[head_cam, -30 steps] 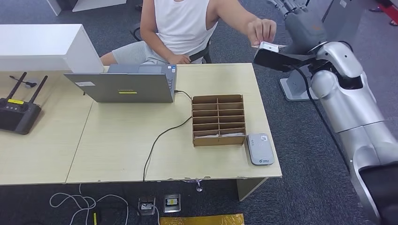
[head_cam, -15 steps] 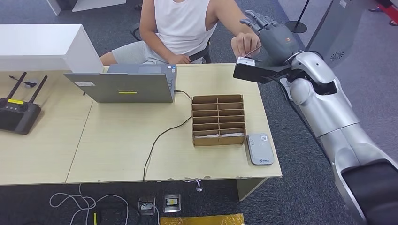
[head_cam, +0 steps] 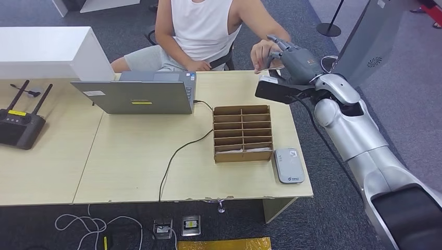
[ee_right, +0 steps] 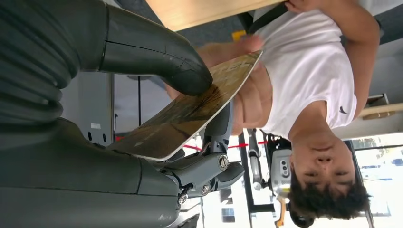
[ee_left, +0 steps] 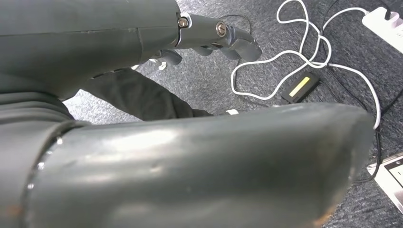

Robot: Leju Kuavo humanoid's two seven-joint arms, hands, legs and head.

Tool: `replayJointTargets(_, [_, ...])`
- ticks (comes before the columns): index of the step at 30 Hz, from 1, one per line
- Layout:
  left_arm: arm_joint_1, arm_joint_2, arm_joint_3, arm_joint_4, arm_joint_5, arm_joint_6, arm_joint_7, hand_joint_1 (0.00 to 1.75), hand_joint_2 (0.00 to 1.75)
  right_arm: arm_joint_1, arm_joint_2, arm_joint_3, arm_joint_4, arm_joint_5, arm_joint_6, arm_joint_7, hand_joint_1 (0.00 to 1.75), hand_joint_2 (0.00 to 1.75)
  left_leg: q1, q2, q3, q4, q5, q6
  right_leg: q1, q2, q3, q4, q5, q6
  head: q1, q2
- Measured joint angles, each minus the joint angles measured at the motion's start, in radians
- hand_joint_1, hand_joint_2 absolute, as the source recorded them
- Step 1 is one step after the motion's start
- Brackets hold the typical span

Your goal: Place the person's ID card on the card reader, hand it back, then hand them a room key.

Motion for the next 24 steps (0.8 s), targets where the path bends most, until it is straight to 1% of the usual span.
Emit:
replayJointTargets(7, [0.031, 0.001, -0.004, 0.0, -0.003, 0.0, 0.0, 0.0, 0.0, 0.056, 0.0, -0.005, 0.004, -0.006, 0.008, 0.004, 1.75, 1.75, 0.0, 0.0, 0.0, 0.0, 0.0, 0.0, 0.0, 0.0, -0.001, 0.0, 0.0, 0.0, 0.0, 0.0])
replayJointTargets(17, [0.037, 0.002, -0.008, 0.0, 0.0, -0.006, 0.0, 0.0, 0.0, 0.1, -0.002, -0.023, 0.006, -0.023, 0.031, 0.011, 1.75, 1.75, 0.0, 0.0, 0.0, 0.0, 0.0, 0.0, 0.0, 0.0, -0.001, 0.0, 0.0, 0.0, 0.0, 0.0])
replayJointTargets(21, [0.038, 0.002, -0.008, 0.0, 0.005, -0.004, 0.0, 0.0, 0.0, 0.12, -0.006, -0.032, 0.002, -0.024, 0.047, 0.019, 1.75, 1.75, 0.0, 0.0, 0.0, 0.0, 0.0, 0.0, 0.0, 0.0, -0.001, 0.0, 0.0, 0.0, 0.0, 0.0])
replayJointTargets(24, [0.039, 0.002, -0.008, 0.0, 0.017, 0.0, 0.0, 0.0, 0.0, 0.133, -0.018, -0.041, -0.013, -0.037, 0.08, 0.031, 1.75, 1.75, 0.0, 0.0, 0.0, 0.0, 0.0, 0.0, 0.0, 0.0, -0.001, 0.0, 0.0, 0.0, 0.0, 0.0])
